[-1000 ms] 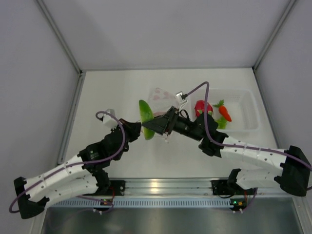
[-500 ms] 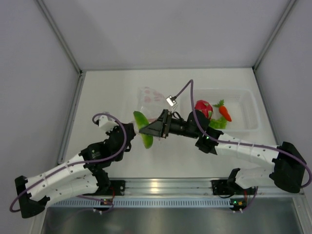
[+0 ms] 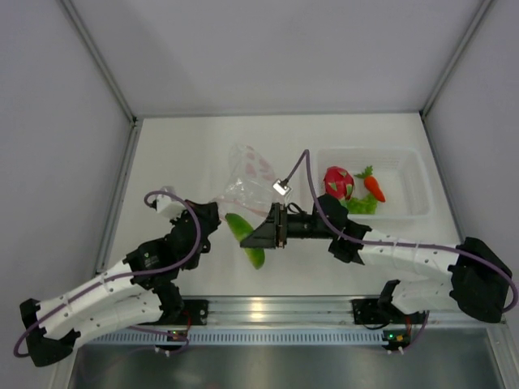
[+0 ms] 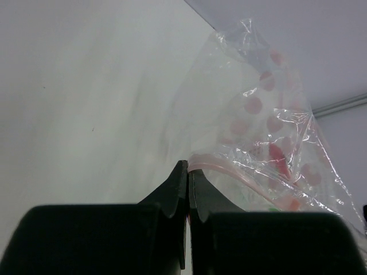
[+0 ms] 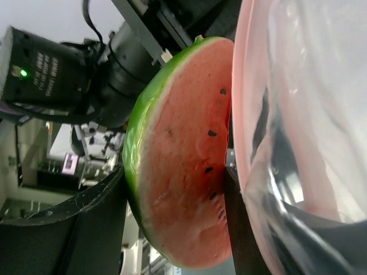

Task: Open the zip-top bag and remove the fake food
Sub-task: Pick up the fake fruit from the zipper food storage bag.

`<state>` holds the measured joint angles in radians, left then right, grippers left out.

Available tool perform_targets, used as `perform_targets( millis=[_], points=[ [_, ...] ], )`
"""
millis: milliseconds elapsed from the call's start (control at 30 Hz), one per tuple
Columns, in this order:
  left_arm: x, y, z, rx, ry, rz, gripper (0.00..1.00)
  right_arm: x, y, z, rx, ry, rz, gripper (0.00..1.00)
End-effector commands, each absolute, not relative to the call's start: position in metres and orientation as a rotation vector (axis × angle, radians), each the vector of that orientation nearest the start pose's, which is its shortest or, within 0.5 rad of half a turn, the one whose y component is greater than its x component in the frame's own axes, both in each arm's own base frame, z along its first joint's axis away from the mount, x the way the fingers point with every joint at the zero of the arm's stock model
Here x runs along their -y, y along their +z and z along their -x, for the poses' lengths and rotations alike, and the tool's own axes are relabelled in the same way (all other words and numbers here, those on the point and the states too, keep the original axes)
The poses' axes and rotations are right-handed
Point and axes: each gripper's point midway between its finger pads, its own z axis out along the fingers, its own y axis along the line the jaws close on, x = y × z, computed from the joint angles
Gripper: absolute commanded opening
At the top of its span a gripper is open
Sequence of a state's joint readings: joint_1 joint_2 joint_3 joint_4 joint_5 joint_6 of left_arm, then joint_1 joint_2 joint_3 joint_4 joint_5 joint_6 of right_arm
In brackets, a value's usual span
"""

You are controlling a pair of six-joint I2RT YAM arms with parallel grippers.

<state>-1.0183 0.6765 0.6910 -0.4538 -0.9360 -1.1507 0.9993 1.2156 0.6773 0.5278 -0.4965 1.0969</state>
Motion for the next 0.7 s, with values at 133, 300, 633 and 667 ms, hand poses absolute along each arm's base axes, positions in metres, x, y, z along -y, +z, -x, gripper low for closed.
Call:
perform_targets(
  millis=[133,300,633,667],
  points=[
    [0.158,0.272,-0.231,-1.638,-0.693,0.556,0.0,-0.4,0.304,-0.066,-1.767,2.152,0.682,0.19],
    [0.156,0.276,-0.23,-1.607,-0.706,0.526,0.0,-0.402,0.307,-0.057,-1.736,2.181,0.738,0.19],
    [0.173,0.289,-0.233,-1.589,-0.729,0.421,0.0,-0.419,0.326,0.002,-1.617,2.308,1.037,0.17],
    [0.173,0.291,-0.233,-1.586,-0.731,0.414,0.0,-0.42,0.325,0.003,-1.624,2.31,1.036,0.17]
  ],
)
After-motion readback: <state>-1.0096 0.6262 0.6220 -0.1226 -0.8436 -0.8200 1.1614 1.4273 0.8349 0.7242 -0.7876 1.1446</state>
